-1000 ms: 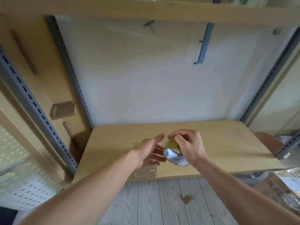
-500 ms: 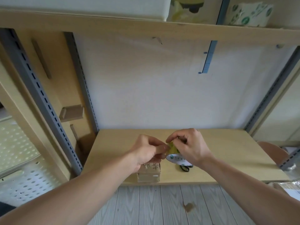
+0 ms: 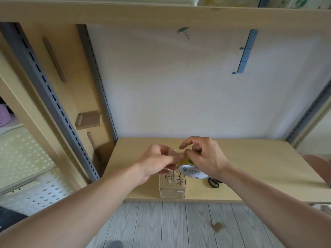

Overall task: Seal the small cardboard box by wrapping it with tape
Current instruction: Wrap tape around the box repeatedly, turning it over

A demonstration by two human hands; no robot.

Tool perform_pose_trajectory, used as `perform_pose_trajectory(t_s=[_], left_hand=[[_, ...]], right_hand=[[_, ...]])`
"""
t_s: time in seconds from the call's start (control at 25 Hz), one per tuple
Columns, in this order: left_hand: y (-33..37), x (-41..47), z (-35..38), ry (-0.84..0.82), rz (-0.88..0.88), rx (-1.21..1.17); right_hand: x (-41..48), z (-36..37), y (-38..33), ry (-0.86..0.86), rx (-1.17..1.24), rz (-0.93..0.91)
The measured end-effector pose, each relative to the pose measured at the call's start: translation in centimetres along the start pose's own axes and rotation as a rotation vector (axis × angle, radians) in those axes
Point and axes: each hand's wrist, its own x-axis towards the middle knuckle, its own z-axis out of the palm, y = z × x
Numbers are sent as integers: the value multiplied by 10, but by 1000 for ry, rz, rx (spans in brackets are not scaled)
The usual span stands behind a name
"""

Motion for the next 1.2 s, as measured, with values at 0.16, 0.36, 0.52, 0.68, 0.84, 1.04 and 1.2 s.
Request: perform_pose_trajectory(t_s=[0.16,0.36,0.52,0.68,0.84,1.04,1.2], left_hand=[[-7,15,-8,102,-8,64],[-7,35,-25,157,-41,107],[-16,57,-27,204,-86,108],[-29,73,-24,238,-111,133],[-34,86,-29,257,-111,120],[-45,102,-45,219,-140,203],[-56,112,-55,189,-148,238]], right_hand=[[8,3,7,-9,11,18],[23,10,21,-59,-98,120],[36,18,33,-116,-196,177],[42,23,44,-112,-209,146],[52,28,57,-59,-151,72],[65,36,79,-142,-266,47],[72,40,85,-177,-514,35]])
